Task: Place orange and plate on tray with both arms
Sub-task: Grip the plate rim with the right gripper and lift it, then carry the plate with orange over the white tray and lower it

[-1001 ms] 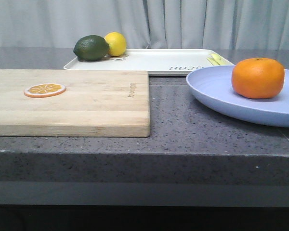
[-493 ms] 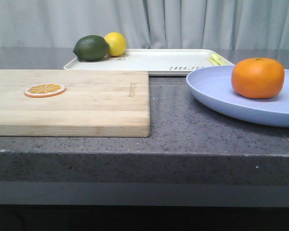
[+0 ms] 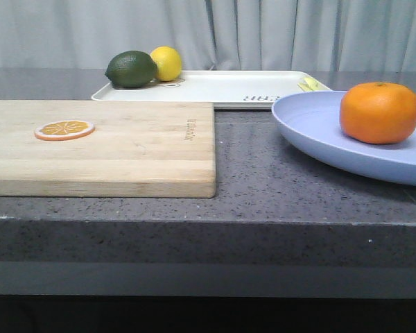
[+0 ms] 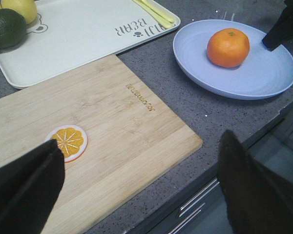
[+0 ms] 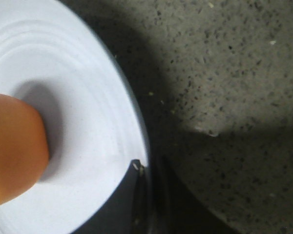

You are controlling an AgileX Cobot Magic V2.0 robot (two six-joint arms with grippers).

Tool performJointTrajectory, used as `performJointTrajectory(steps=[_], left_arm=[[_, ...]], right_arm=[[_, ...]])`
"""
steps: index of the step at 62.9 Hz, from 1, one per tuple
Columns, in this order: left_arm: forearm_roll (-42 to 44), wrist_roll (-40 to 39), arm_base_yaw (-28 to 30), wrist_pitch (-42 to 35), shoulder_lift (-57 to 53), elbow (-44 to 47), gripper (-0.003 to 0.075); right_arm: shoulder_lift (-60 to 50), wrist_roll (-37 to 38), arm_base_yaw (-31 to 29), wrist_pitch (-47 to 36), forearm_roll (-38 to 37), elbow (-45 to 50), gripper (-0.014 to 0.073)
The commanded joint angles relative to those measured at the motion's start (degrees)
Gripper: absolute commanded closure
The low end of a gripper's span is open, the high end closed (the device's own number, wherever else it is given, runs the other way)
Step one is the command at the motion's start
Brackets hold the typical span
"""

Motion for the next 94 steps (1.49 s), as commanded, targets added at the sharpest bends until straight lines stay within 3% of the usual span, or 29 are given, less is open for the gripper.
performJointTrajectory(steps=[1, 19, 29, 40, 61, 94], left_arm=[[-0.72, -0.39, 0.26, -4.32, -0.13, -1.44, 0.0101], [-0.72, -0.39, 0.26, -4.32, -0.13, -1.44, 0.0101], [-0.72, -0.39, 0.26, -4.46, -0.13, -1.44, 0.0101], [-0.72, -0.39, 0.26, -4.78, -0.13, -1.44, 0.0101], [-1.06, -0.39, 0.26, -4.78, -0.13, -1.44, 0.0101], [-1.2, -0.39, 0.26, -4.78, -0.13, -1.44, 0.0101]], right_arm=[[-1.78, -0.36, -0.26, 1.89, 4.0, -1.71, 0.071], [-1.97, 0.3, 0.03, 3.7, 13.92, -1.71, 0.071], [-1.97, 4.89, 3.18, 2.13, 13.45, -3.59, 0.071], [-1.97, 11.71, 10.59, -4.61, 10.75, -8.02, 0.071], [4.97, 26.04, 22.22, -9.98, 3.81, -25.81, 0.071], [28.67, 41.91, 27.61, -6.45, -9.75, -60.35, 0.071]])
